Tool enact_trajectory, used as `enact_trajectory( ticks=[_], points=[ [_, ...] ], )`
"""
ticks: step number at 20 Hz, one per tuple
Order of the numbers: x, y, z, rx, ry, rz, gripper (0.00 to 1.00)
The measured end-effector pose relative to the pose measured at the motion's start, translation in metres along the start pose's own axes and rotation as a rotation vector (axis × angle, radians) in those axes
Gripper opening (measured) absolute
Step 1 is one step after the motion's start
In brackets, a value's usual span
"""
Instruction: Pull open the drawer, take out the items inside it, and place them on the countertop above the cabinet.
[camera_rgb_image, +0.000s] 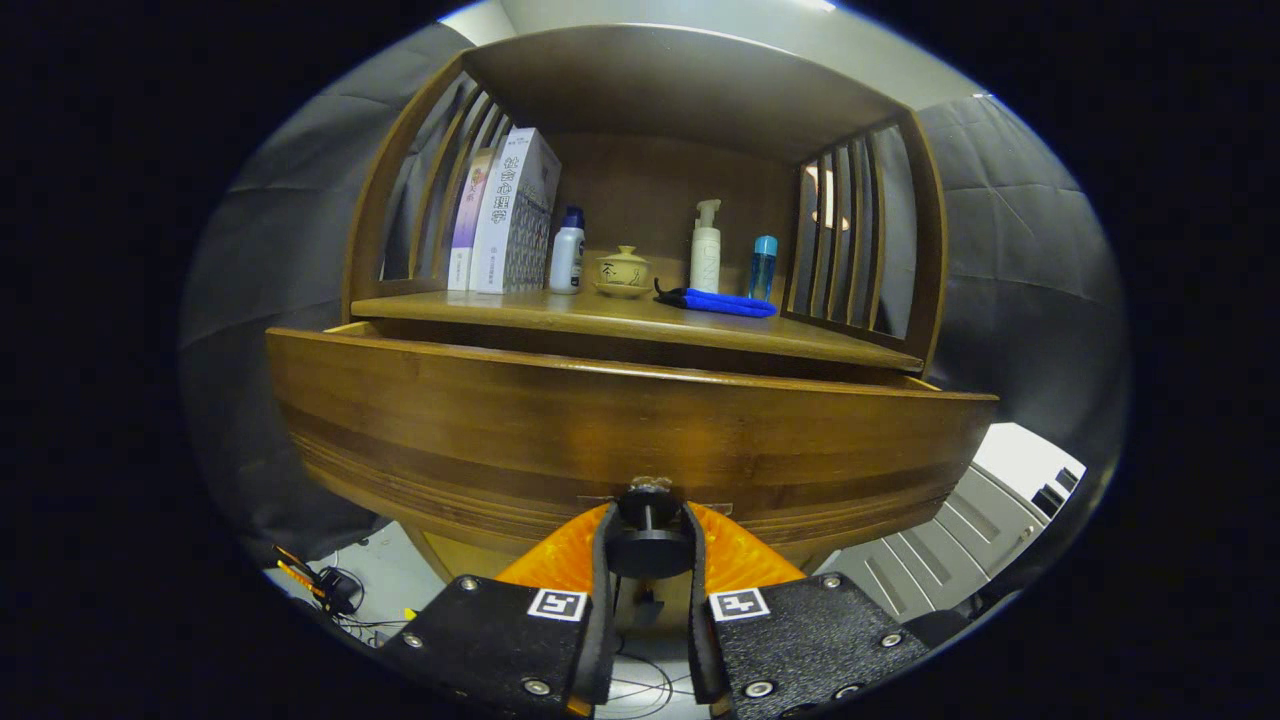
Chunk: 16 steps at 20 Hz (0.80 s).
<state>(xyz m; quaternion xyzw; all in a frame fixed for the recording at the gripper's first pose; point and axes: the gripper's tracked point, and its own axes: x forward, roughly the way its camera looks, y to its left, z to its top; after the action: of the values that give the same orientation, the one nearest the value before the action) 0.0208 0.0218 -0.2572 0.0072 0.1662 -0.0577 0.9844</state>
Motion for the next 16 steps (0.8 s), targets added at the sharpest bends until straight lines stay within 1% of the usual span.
enact_trajectory(
  ticks=[3,7,11,16],
  points=[
    [-0.021,-0.002,-0.01,-0.037,0.01,0.011,0.31],
    [-0.046,-0.002,-0.019,-0.005,0.02,0.017,0.3],
    [-0.06,0.002,-0.025,0.003,0.042,0.035,0.3],
    [-0.082,0.003,-0.036,-0.023,0.056,0.046,0.31]
  ],
)
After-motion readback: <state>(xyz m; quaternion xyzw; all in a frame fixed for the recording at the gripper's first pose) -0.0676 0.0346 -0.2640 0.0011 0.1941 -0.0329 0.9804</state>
